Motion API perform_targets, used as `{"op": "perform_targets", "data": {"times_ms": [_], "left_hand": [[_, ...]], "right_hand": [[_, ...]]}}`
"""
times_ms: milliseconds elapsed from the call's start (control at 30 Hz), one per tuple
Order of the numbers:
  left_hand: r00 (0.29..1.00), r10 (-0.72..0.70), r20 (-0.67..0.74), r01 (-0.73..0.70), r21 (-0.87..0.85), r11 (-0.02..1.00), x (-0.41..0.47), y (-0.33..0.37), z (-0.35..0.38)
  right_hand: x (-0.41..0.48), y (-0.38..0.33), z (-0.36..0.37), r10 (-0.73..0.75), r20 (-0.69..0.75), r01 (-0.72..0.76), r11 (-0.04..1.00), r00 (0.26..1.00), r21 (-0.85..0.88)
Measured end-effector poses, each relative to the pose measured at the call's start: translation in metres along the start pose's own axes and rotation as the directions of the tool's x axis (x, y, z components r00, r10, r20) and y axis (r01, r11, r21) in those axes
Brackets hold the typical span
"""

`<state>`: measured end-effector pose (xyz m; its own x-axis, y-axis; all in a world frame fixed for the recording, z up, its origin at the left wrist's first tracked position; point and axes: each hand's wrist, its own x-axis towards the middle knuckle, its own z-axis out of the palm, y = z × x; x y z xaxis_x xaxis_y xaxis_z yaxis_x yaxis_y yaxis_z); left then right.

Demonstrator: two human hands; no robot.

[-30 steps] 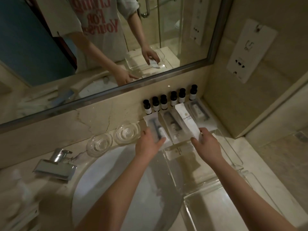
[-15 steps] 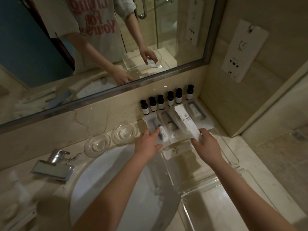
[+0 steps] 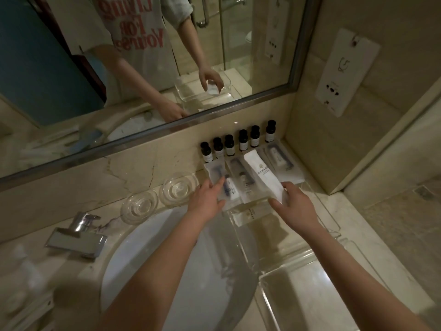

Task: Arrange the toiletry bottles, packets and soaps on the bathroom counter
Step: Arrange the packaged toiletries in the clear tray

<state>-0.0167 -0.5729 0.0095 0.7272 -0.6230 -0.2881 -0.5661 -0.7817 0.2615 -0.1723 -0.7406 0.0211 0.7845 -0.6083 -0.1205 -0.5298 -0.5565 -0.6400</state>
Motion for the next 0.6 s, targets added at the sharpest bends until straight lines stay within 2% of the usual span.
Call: {"op": "perform_targets", "data": {"times_ms": [100,233,300,400,600], "left_hand": [[0.991,-0.030,-0.132,0.023,-0.051,0.998,-0.011,0.005,0.000],[0.957,0.029,-0.289,-0.053,-0.073,0.996,-0.032,0.015,0.013],[0.960,0.047,-0.277,-0.078,-0.103,0.992,-0.043,0.023,0.024],[0.974,0.083,-0.211,-0.108,-0.112,0.988,-0.056,0.031,0.042],[0.979,0.167,-0.116,-0.160,0.070,0.985,-0.072,0.040,0.066]], "right_hand": [[-0.005,0.010,-0.008,-0.122,0.050,0.125,0.990,0.991,-0.059],[-0.012,0.034,-0.015,-0.201,0.166,0.227,0.961,0.966,-0.158],[-0.011,0.045,-0.016,-0.198,0.251,0.262,0.930,0.948,-0.256],[-0.005,0.053,-0.016,-0.203,0.374,0.361,0.832,0.905,-0.421],[0.015,0.061,0.000,-0.317,0.472,0.548,0.667,0.822,-0.505]]}}
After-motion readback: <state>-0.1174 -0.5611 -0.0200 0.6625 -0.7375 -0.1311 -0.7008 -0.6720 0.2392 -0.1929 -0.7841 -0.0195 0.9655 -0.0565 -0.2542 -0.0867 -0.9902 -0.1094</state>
